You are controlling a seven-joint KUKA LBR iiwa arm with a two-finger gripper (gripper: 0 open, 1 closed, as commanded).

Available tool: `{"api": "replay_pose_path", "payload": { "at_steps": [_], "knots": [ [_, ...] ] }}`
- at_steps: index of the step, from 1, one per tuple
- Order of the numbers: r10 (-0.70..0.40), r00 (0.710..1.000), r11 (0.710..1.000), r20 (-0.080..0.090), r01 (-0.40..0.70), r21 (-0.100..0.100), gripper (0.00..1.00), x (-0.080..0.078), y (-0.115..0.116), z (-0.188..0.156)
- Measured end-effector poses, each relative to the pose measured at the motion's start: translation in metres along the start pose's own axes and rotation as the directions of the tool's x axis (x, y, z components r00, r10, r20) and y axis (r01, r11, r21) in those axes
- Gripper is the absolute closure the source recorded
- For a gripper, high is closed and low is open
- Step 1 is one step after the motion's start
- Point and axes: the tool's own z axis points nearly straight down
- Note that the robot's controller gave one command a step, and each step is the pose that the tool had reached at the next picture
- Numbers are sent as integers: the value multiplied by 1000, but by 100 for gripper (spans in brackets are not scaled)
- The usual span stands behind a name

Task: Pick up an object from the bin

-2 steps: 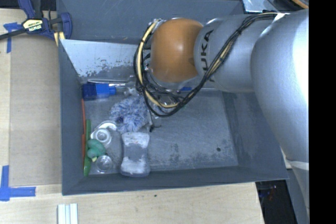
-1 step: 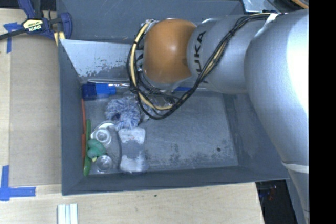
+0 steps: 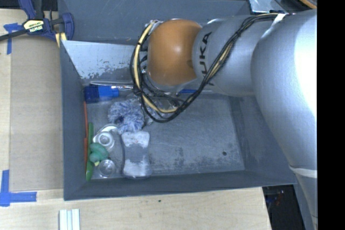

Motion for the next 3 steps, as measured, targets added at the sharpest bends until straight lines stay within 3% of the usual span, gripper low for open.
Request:
{"api": "replay_pose_path", "payload": {
  "at_steps": [3],
  "knots": [
    [4,1000,1000,-2,-4,-1,100,1,0,-52]
  ]
}}
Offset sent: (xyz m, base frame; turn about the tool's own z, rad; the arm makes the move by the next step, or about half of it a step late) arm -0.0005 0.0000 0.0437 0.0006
